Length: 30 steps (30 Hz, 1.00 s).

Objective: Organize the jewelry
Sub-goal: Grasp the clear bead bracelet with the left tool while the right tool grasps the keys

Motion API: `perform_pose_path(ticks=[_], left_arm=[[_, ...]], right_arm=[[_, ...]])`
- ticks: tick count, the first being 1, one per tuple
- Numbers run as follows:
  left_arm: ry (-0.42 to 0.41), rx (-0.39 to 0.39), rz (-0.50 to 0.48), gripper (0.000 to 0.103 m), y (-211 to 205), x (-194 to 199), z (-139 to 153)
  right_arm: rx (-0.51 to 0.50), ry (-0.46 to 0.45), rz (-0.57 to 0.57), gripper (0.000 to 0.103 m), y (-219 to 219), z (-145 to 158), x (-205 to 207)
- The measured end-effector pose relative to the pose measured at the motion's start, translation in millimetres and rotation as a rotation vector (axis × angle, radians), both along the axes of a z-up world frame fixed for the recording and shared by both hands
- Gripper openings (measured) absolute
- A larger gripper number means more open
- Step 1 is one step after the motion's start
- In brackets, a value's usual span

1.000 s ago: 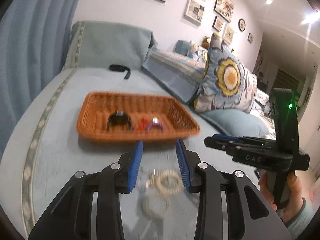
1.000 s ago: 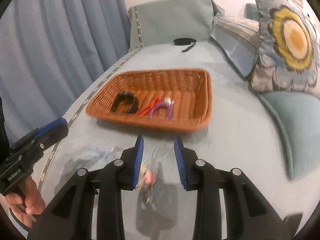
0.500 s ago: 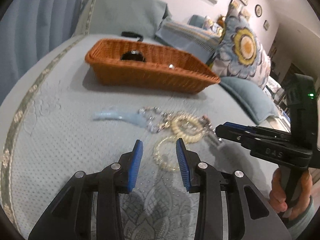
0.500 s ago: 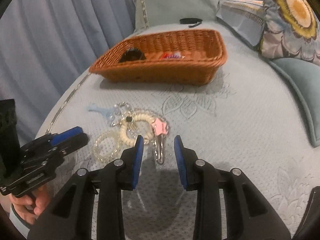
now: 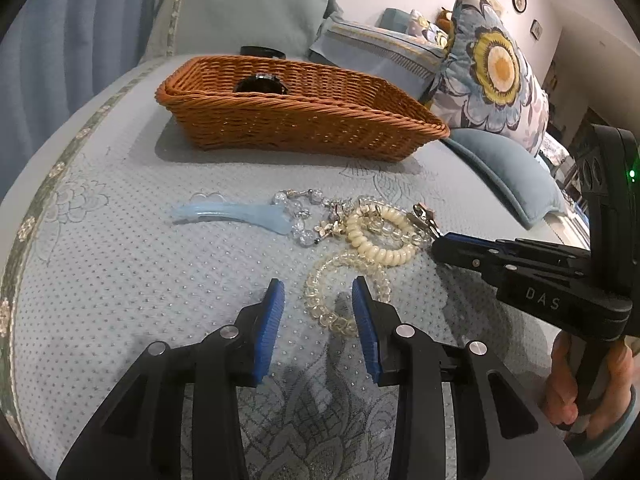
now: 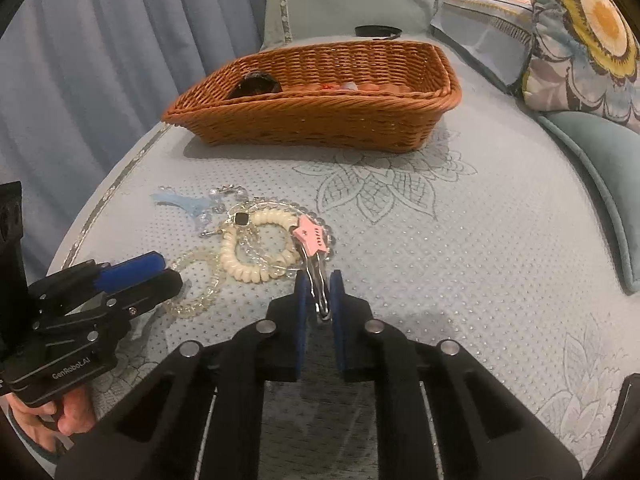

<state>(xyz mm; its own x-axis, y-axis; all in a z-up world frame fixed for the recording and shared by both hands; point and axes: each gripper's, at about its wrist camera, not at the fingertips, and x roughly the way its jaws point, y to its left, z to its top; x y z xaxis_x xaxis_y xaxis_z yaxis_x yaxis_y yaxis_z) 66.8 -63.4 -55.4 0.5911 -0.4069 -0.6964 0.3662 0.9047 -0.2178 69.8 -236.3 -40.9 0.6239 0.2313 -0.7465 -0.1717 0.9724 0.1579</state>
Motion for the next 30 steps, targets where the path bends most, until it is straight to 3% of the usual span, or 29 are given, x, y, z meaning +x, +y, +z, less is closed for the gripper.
perform_pose_path(ticks=[19, 22, 23, 24, 30], left_arm=[[-0.037, 0.125, 0.011, 0.033, -15, -6, -1], [-0.043, 0.145, 0.02, 0.023, -17, -6, -1], [-0.042, 0.146, 0.024, 0.01, -16, -6, -2], [-0.041, 0.144, 0.027, 0.008, -15, -5, -2], [-0.043, 0.09, 0.036, 0.007, -6, -6, 0]], right_arm=[[-0.063, -0.02, -0.019, 0.01, 9, -1, 4], [-0.076, -0.033, -0.019, 0.01, 11, 0, 4], [-0.075, -0.038, -0.019, 0.008, 10, 0, 3], [-0.07, -0.039, -0.019, 0.007, 10, 0, 3], [-0.013, -0.031, -0.03, 0.005, 0, 2, 2]])
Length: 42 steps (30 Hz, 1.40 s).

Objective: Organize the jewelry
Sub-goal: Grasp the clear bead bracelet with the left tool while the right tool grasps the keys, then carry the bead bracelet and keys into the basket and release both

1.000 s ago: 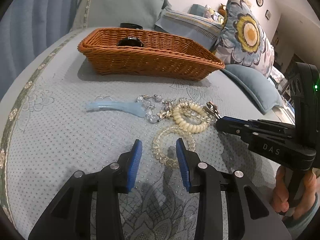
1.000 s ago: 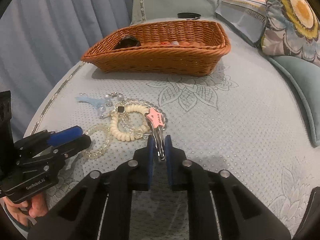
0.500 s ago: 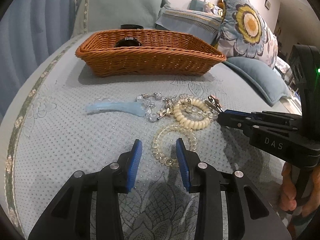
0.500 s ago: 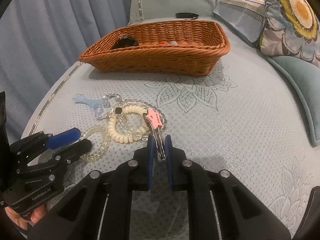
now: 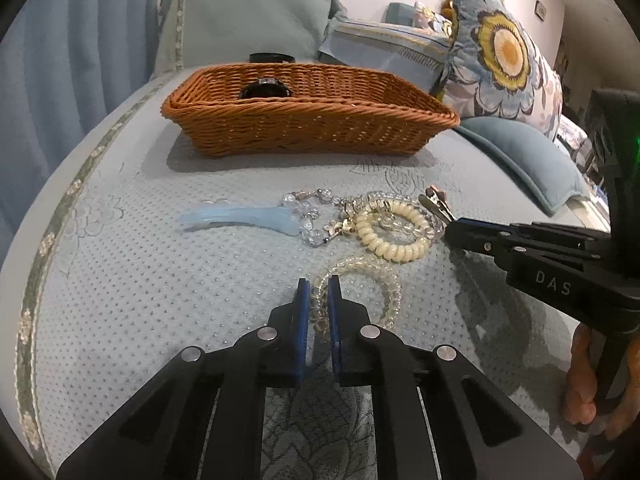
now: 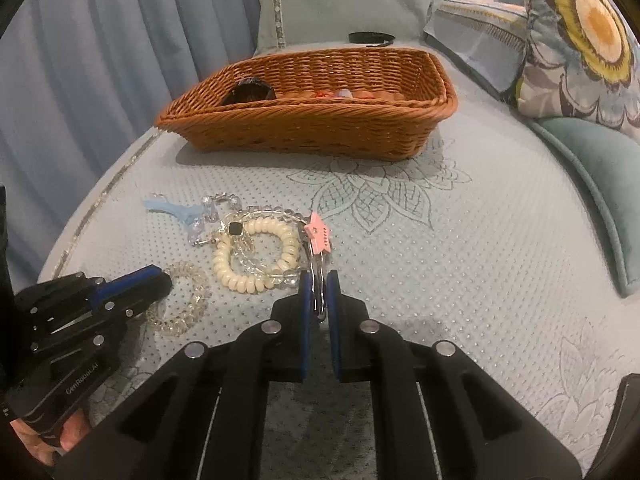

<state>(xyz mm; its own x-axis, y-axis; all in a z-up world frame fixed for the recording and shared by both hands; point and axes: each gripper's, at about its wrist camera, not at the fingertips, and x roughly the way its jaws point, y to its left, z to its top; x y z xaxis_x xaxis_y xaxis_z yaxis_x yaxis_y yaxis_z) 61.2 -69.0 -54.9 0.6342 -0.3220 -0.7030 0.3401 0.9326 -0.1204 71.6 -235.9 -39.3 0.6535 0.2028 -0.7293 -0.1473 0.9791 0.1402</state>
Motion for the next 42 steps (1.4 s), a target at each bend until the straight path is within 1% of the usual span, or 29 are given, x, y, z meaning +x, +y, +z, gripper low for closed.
perform_pose_path(ticks=[1, 6, 9, 12, 15, 16, 17, 19, 21, 22, 26, 29, 31, 33, 34, 35, 36, 37, 39, 42], left_arm=[[0.001, -0.017, 0.002, 0.007, 3, 0, 1], [-0.018, -0.102, 0.02, 0.007, 14, 0, 8], [-0.019, -0.107, 0.024, 0.007, 14, 0, 8], [-0.014, -0.098, 0.021, 0.007, 12, 0, 7], [-0.007, -0.11, 0.024, 0.007, 14, 2, 7], [0.0, -0.116, 0.027, 0.007, 15, 3, 6], [0.007, -0.123, 0.031, 0.007, 17, 4, 5], [0.018, -0.131, 0.036, 0.007, 19, 7, 3], [0.025, -0.136, 0.037, 0.007, 20, 7, 2], [0.028, -0.136, 0.037, 0.007, 20, 7, 2], [0.037, -0.136, 0.031, 0.007, 18, 9, 1], [0.044, -0.131, 0.025, 0.007, 16, 11, 0], [0.046, -0.13, 0.02, 0.007, 15, 11, 0], [0.046, -0.129, 0.018, 0.007, 14, 12, 0], [0.046, -0.129, 0.017, 0.007, 14, 12, 0], [0.046, -0.131, 0.017, 0.007, 14, 12, 0], [0.045, -0.132, 0.017, 0.007, 14, 12, 0], [0.044, -0.133, 0.017, 0.007, 14, 11, 0], [0.037, -0.137, 0.017, 0.007, 15, 10, 1], [0.019, -0.14, 0.012, 0.007, 15, 7, 4]], right_arm=[[0.015, -0.001, 0.0, 0.003, -2, 1, 0], [0.036, -0.025, -0.01, 0.002, -8, 8, -2], [0.035, -0.01, -0.016, 0.002, -12, 6, 0], [0.064, 0.021, -0.015, 0.003, -16, 2, 4], [0.118, 0.011, -0.032, 0.004, -26, 6, 3], [0.139, 0.006, -0.04, 0.008, -30, 7, 2], [0.155, 0.0, -0.056, 0.018, -35, 8, 2], [0.153, 0.003, -0.077, 0.032, -39, 8, 4], [0.156, 0.023, -0.069, 0.032, -38, 5, 6], [0.15, 0.029, -0.061, 0.032, -35, 3, 7], [-0.017, 0.015, -0.052, 0.032, -6, 1, 11], [-0.132, 0.014, -0.071, 0.032, 12, -2, 17], [-0.19, 0.004, -0.082, 0.032, 21, -3, 20], [-0.211, -0.005, -0.081, 0.032, 22, -4, 20], [-0.2, -0.004, -0.074, 0.029, 20, -4, 18], [-0.191, -0.002, -0.06, 0.021, 17, -4, 17], [-0.191, -0.003, -0.052, 0.018, 15, -4, 15], [-0.202, -0.006, -0.046, 0.012, 13, -3, 11], [-0.201, -0.014, -0.035, 0.012, 8, -3, 5], [-0.167, -0.022, -0.021, 0.011, 3, 0, 0]])
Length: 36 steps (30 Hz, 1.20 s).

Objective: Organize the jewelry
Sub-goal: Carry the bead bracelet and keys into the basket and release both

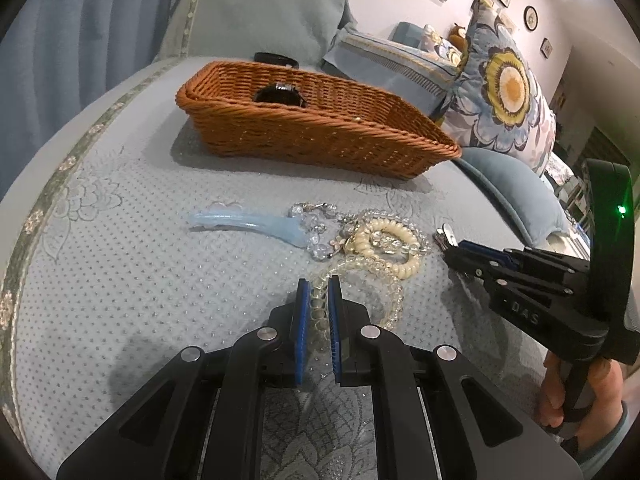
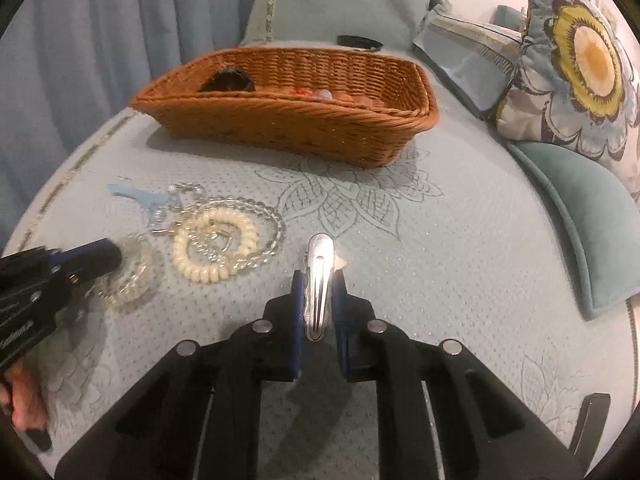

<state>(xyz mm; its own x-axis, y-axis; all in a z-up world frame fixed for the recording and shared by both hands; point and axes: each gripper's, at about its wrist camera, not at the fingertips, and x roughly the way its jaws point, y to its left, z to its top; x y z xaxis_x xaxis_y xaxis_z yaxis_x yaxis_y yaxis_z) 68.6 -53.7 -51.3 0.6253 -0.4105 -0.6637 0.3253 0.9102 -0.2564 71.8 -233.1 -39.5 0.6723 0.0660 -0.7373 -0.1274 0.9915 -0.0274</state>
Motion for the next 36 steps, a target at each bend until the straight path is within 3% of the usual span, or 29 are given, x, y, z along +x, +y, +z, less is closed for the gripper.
perform_pose_path(ticks=[4, 8, 18, 25, 29, 31, 36], left_arm=[[-0.038, -0.017, 0.005, 0.007, 2, -5, 6], [-0.1, -0.039, 0.016, 0.007, 6, -12, 19], [-0.228, -0.031, 0.025, 0.007, 3, -10, 69], [-0.259, -0.057, 0.038, 0.007, 1, 58, 104], [-0.246, -0.017, 0.035, 0.007, -13, 103, 100], [-0.23, 0.007, 0.033, 0.007, -19, 118, 93], [-0.194, 0.048, 0.062, 0.007, -26, 146, 68]], right_arm=[[0.083, -0.047, 0.024, 0.011, -6, 15, -8], [0.073, -0.084, 0.04, 0.011, -5, 28, -14], [0.193, -0.128, 0.047, 0.011, -17, 68, -4], [0.197, -0.128, 0.052, 0.012, -12, 105, 76], [0.241, 0.005, 0.096, 0.012, -7, 92, 137], [0.217, 0.057, 0.099, 0.012, -3, 80, 158], [0.178, 0.107, 0.091, 0.012, 4, 59, 189]])
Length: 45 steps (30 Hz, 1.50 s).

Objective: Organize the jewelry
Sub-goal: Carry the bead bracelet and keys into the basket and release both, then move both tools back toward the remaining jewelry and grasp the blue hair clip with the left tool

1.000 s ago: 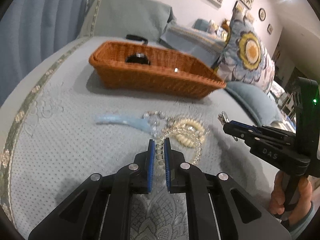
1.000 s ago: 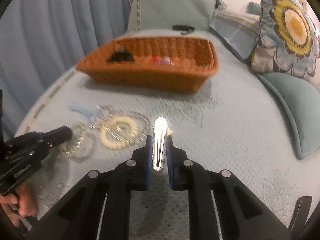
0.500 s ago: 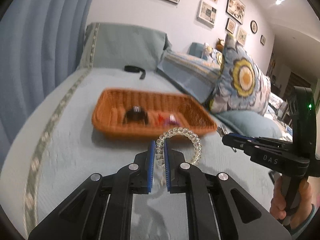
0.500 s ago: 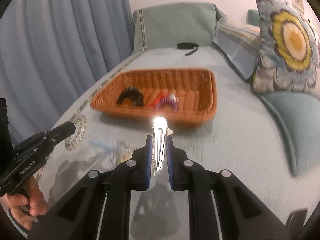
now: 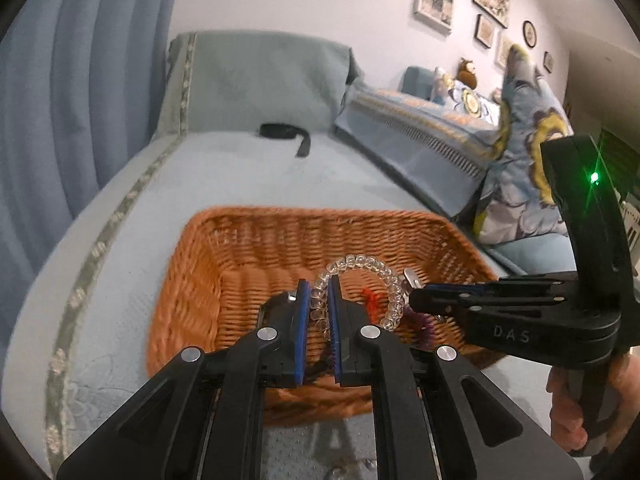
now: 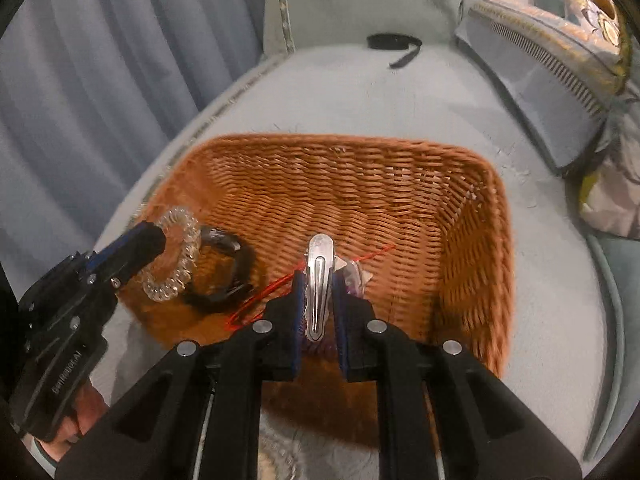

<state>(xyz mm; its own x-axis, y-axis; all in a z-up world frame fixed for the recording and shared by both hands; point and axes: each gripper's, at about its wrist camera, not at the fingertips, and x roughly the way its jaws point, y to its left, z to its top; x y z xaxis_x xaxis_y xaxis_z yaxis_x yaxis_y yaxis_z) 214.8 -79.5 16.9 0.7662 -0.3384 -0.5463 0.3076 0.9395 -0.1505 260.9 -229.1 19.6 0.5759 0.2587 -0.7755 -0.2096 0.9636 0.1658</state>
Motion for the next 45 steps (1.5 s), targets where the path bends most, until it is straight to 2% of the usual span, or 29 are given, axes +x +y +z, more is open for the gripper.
perform_pose_path(ticks=[6, 7, 9, 11, 12, 19, 23, 29, 31, 34, 37, 41, 45], left_arm=[[0.017, 0.017, 0.002, 0.008, -6, 9, -7], [0.018, 0.012, -0.003, 0.01, -6, 9, -8], [0.021, -0.004, -0.012, 0.025, -4, 4, -6], [0.003, -0.015, -0.012, 0.028, 1, -8, 0], [0.0, -0.021, -0.015, 0.028, 3, -12, 2], [-0.036, -0.101, -0.023, 0.033, 36, -79, 25], [-0.029, -0.105, -0.014, 0.034, 51, -117, 25], [-0.005, -0.124, 0.025, 0.036, 77, -151, 4], [0.026, -0.139, 0.041, 0.036, 86, -147, -8], [0.073, -0.138, 0.061, 0.036, 95, -135, -25], [0.106, -0.119, 0.022, 0.036, 90, -122, -32], [0.098, -0.041, -0.05, 0.036, 77, -110, -32], [0.105, 0.002, -0.118, 0.038, 71, -85, -30]], right_arm=[[-0.01, 0.017, -0.01, 0.012, -1, -12, 5], [-0.001, 0.024, -0.014, 0.013, -3, -12, 4], [0.031, 0.019, -0.016, 0.018, -8, -9, -1], [0.041, -0.01, -0.015, 0.029, -12, -1, -14], [0.035, -0.02, -0.014, 0.03, -13, 3, -19], [0.052, -0.091, 0.021, 0.031, -11, 23, -94], [0.034, -0.102, 0.026, 0.031, -5, 16, -135], [0.009, -0.113, -0.016, 0.031, 3, -12, -163], [0.001, -0.132, -0.063, 0.031, -1, -22, -165], [0.036, -0.091, -0.074, 0.031, -9, -38, -156], [0.035, -0.067, -0.076, 0.031, -11, -46, -147], [0.03, -0.045, -0.067, 0.03, -6, -51, -142], [0.002, -0.043, -0.06, 0.027, 1, -53, -137]])
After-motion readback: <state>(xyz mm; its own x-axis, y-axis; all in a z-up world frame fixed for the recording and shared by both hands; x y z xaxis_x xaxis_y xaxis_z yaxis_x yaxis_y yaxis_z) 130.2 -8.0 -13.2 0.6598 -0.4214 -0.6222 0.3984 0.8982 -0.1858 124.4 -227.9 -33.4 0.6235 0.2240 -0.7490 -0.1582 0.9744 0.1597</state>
